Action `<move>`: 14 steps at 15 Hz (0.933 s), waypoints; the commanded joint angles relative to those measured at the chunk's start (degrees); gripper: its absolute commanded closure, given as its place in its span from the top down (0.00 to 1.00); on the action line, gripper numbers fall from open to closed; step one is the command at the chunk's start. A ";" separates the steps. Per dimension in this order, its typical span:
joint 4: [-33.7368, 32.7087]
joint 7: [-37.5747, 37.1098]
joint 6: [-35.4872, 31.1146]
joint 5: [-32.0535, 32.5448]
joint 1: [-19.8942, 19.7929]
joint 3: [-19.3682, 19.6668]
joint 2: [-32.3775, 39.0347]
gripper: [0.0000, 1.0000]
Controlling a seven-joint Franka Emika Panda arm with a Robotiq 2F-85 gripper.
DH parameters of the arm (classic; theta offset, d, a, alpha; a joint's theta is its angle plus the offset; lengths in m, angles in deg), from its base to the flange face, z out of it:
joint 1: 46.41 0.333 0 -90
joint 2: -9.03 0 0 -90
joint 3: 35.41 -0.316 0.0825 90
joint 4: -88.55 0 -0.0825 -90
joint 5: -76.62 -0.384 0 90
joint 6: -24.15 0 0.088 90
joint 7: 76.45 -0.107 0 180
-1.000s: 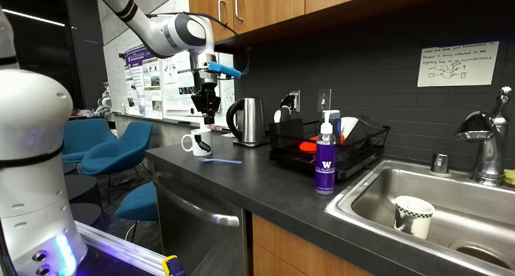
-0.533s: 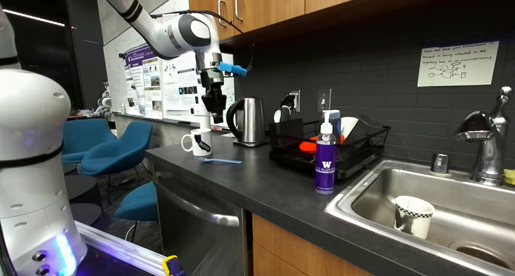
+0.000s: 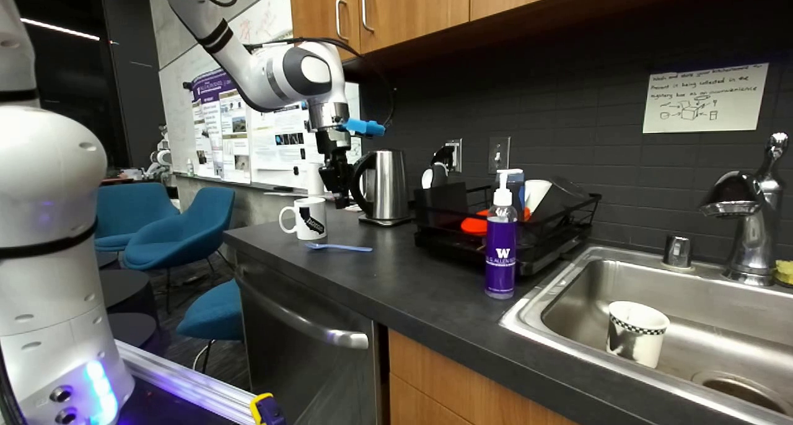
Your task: Move the black knife a little to the right
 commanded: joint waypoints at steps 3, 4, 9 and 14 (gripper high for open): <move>-1.06 3.51 -5.39 -2.13 -0.94 -0.63 4.99 0.05; -1.32 3.67 -6.20 -2.20 -1.05 -0.71 5.90 0.05; -3.10 4.14 -10.69 -2.63 -1.66 -1.28 10.53 0.05; -5.89 5.22 -13.09 -4.52 -2.58 -2.37 14.33 0.05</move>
